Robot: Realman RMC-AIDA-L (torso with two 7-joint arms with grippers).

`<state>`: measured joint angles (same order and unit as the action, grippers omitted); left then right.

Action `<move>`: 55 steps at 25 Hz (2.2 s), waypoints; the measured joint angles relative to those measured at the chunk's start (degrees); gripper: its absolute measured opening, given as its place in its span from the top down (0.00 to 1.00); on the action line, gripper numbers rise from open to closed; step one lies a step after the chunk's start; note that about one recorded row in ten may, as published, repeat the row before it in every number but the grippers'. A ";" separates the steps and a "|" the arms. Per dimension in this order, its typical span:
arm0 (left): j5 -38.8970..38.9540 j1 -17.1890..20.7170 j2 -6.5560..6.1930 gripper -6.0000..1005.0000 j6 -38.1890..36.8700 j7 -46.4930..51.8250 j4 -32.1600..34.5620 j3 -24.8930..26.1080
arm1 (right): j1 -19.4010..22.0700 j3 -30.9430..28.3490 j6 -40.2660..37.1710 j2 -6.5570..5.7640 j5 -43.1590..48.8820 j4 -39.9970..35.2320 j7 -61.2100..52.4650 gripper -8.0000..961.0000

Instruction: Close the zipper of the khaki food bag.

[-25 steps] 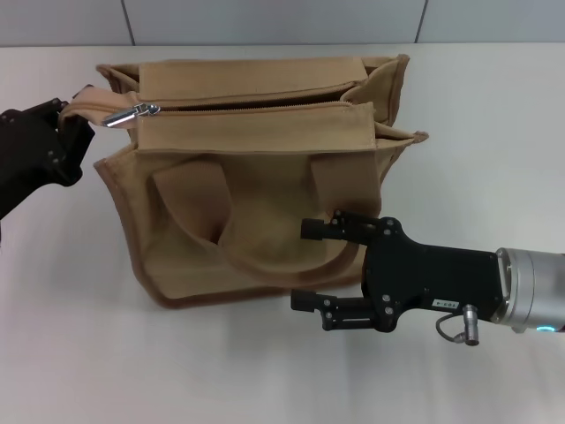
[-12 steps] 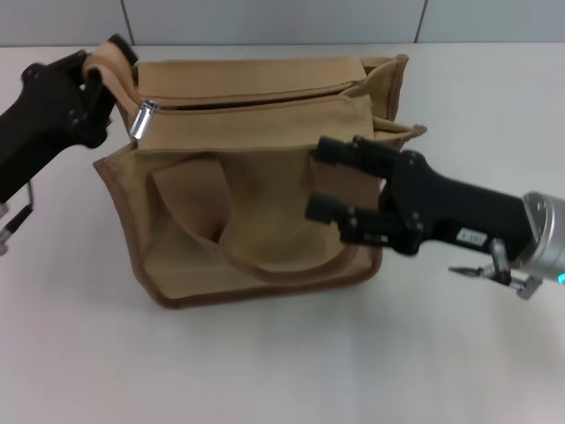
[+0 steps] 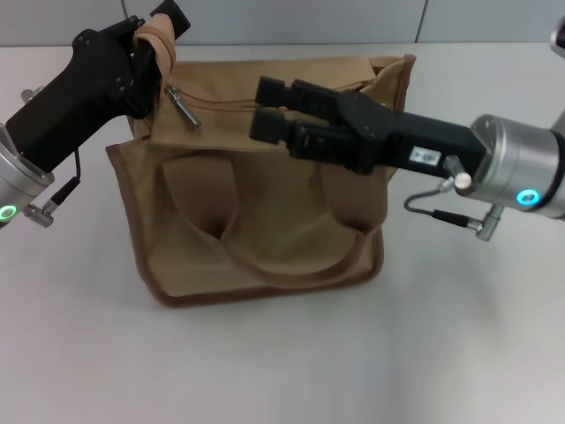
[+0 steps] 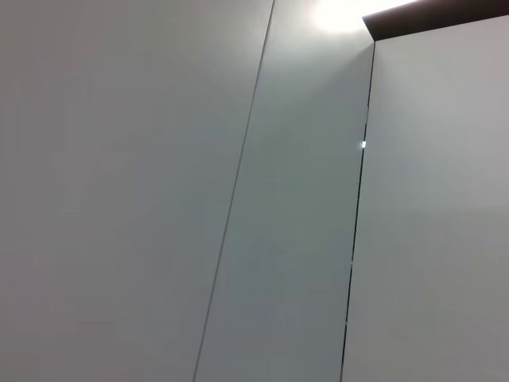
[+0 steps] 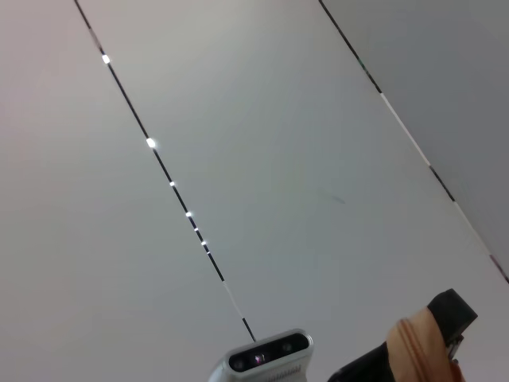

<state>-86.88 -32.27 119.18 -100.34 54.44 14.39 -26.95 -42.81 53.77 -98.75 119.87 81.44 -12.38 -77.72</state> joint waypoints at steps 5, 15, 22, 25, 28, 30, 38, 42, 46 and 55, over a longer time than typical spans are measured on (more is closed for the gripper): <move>0.38 0.01 0.03 1.00 -0.94 0.42 -0.10 0.31 | -3.34 1.08 3.79 0.01 -0.22 0.57 -4.92 0.13; 0.40 -0.30 0.00 1.00 -2.18 0.52 -0.24 -0.04 | -7.19 2.31 5.88 0.01 0.13 3.47 -6.10 0.13; 0.29 -0.58 0.00 1.00 -2.49 0.55 -0.28 -0.07 | -8.12 5.02 7.11 0.01 -0.08 3.56 -7.02 0.13; 0.07 -0.80 0.00 1.00 -2.51 0.57 -0.34 -0.13 | -8.34 5.79 7.06 0.00 -0.16 3.58 -7.12 0.13; 0.05 -0.94 0.00 1.00 -2.52 0.58 -0.37 -0.13 | -8.33 5.55 7.06 0.01 -0.16 3.59 -7.14 0.13; 0.05 -1.03 0.00 1.00 -2.52 0.57 -0.49 -0.12 | -8.31 5.45 7.06 0.01 -0.16 3.59 -7.15 0.13; -0.03 -1.51 0.00 1.00 -3.10 0.13 -0.98 -0.37 | -8.37 5.66 7.29 0.01 -0.15 3.49 -7.18 0.16; -0.04 -1.94 0.00 1.00 -3.31 0.11 -1.05 -0.47 | -8.59 5.64 7.54 0.01 -0.14 3.37 -7.19 0.33; -0.05 -2.44 0.00 1.00 -3.35 0.09 -1.15 -0.60 | -8.86 5.49 8.47 0.01 -0.15 3.43 -7.80 0.49; 0.20 -3.04 0.00 1.00 -2.59 -0.08 -1.59 -0.75 | -8.54 5.19 7.95 0.02 -0.11 3.01 -7.36 0.55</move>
<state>-86.69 -35.30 119.18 -102.93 54.35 12.81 -27.69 -51.35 58.96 -90.80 119.89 81.32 -9.37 -85.08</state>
